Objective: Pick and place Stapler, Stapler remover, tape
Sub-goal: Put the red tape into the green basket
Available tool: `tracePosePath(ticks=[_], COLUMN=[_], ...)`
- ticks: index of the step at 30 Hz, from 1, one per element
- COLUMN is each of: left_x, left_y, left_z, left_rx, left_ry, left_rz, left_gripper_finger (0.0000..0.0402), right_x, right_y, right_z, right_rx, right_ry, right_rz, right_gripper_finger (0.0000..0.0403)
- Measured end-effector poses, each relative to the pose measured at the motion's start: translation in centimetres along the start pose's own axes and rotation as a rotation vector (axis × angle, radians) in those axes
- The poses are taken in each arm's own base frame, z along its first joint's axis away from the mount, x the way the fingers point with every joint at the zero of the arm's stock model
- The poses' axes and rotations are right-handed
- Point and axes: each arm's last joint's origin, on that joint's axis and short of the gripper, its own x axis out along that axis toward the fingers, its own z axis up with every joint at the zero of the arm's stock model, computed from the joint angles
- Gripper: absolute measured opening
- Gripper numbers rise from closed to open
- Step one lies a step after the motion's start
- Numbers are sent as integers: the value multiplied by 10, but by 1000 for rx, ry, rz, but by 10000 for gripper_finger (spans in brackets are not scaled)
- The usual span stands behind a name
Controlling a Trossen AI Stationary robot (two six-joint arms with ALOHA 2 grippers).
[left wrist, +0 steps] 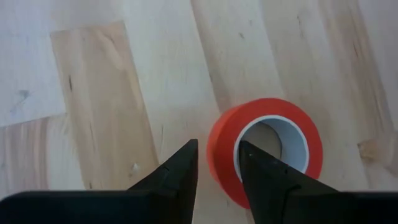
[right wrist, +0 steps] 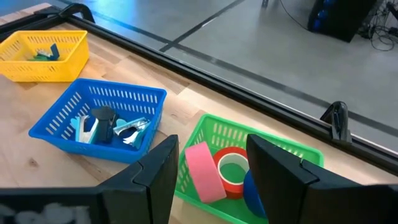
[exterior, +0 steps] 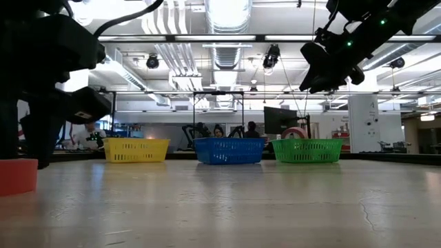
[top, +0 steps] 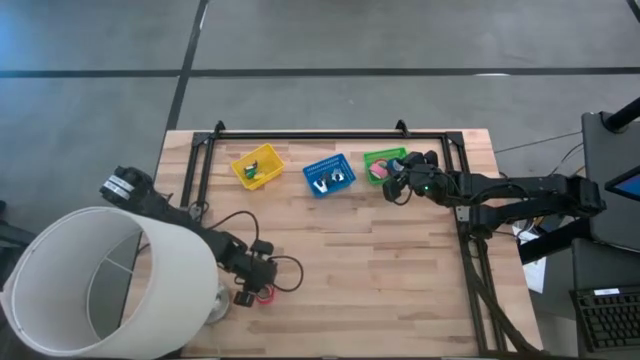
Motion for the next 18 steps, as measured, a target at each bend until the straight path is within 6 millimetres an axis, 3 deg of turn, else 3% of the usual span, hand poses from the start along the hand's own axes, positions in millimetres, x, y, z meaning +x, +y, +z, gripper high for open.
tracePosePath(ticks=[4,11,18], left_x=[2,4,-3], left_y=[1,5,22], left_z=[-1,-2,19], left_rx=[33,119,227], left_ry=[-28,-75,-247], left_rz=[11,66,478], left_gripper_finger=[102,32,43], right_x=[0,1,1], right_y=[0,-1,0], right_z=[0,-3,-3], right_rx=[11,5,70], right_ry=[1,8,8], right_rz=[0,-4,5], right_gripper_finger=[184,185,182])
